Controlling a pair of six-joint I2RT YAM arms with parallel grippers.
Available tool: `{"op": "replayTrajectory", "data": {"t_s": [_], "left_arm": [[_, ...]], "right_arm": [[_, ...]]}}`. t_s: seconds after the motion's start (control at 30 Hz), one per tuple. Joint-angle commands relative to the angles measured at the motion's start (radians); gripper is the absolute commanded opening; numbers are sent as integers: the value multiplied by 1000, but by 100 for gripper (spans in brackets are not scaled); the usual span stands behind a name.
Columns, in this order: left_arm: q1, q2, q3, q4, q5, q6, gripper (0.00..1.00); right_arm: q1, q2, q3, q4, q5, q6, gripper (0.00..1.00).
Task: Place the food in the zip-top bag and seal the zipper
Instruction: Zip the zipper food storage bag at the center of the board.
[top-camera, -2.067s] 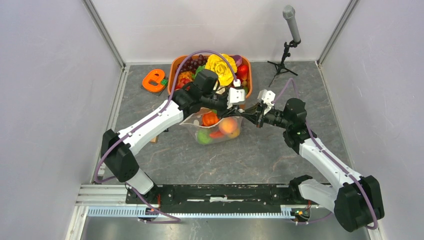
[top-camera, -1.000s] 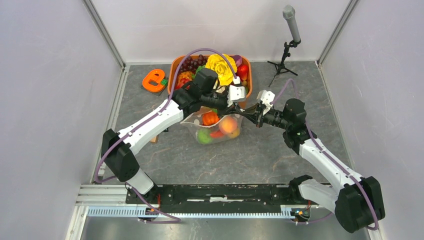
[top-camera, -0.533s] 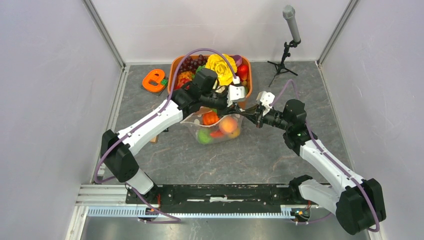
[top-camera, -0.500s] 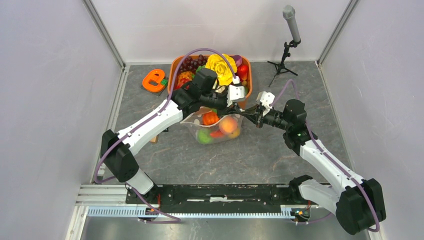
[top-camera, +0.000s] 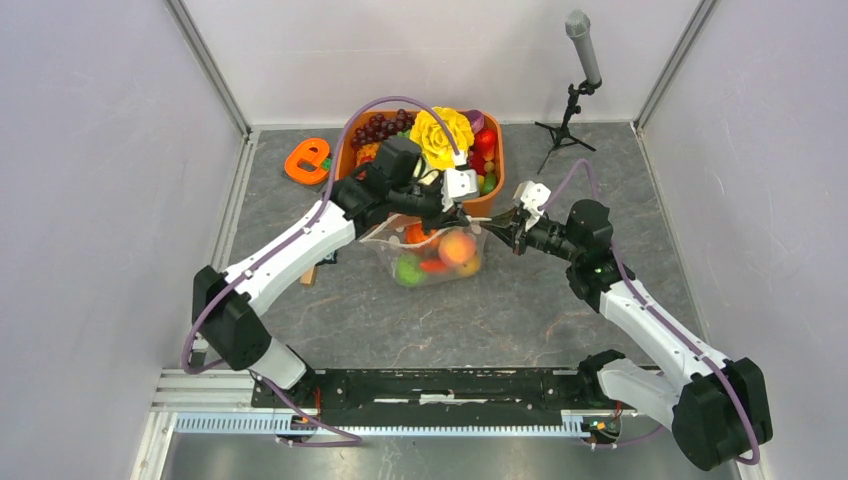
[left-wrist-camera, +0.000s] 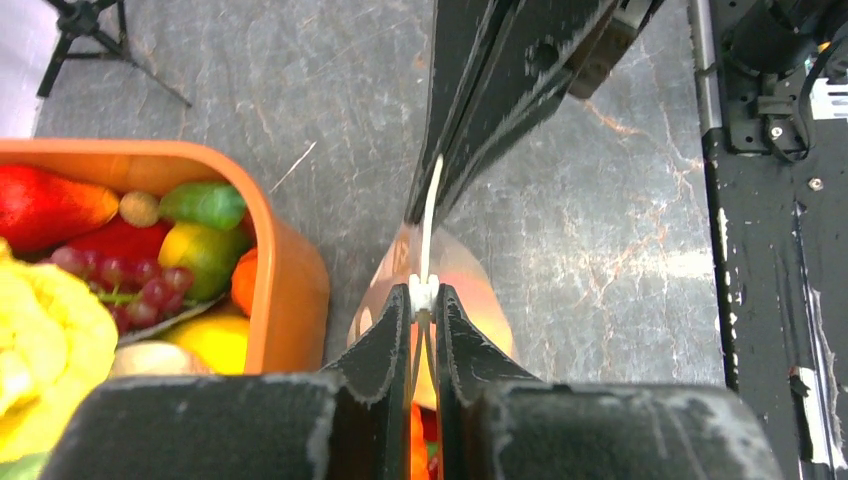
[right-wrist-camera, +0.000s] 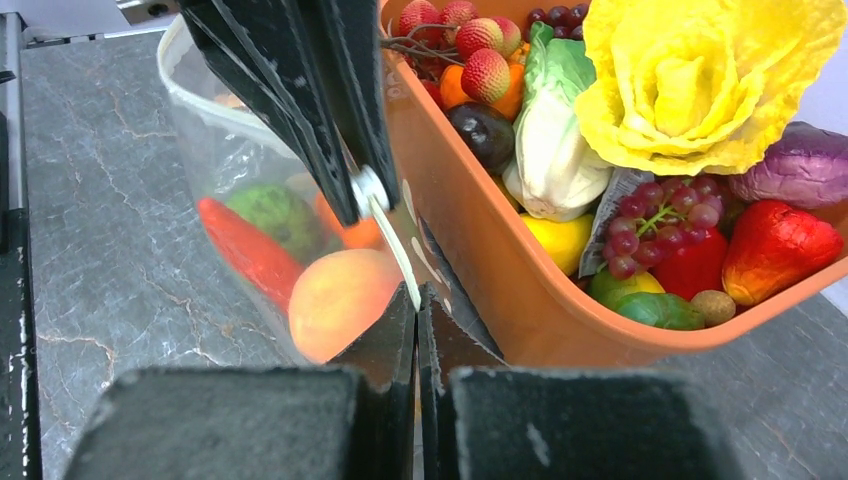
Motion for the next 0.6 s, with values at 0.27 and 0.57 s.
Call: {"op": "replayTrajectory", "data": {"t_s": [0.27, 0.57], "left_arm": [[68, -171, -67, -44, -75, 24, 2], [65, -157, -26, -10, 57, -23, 2]], "right_arm": [[-10, -23, 17, -55, 85, -7, 0], [-9, -6, 111, -82, -112, -74, 87]]}}
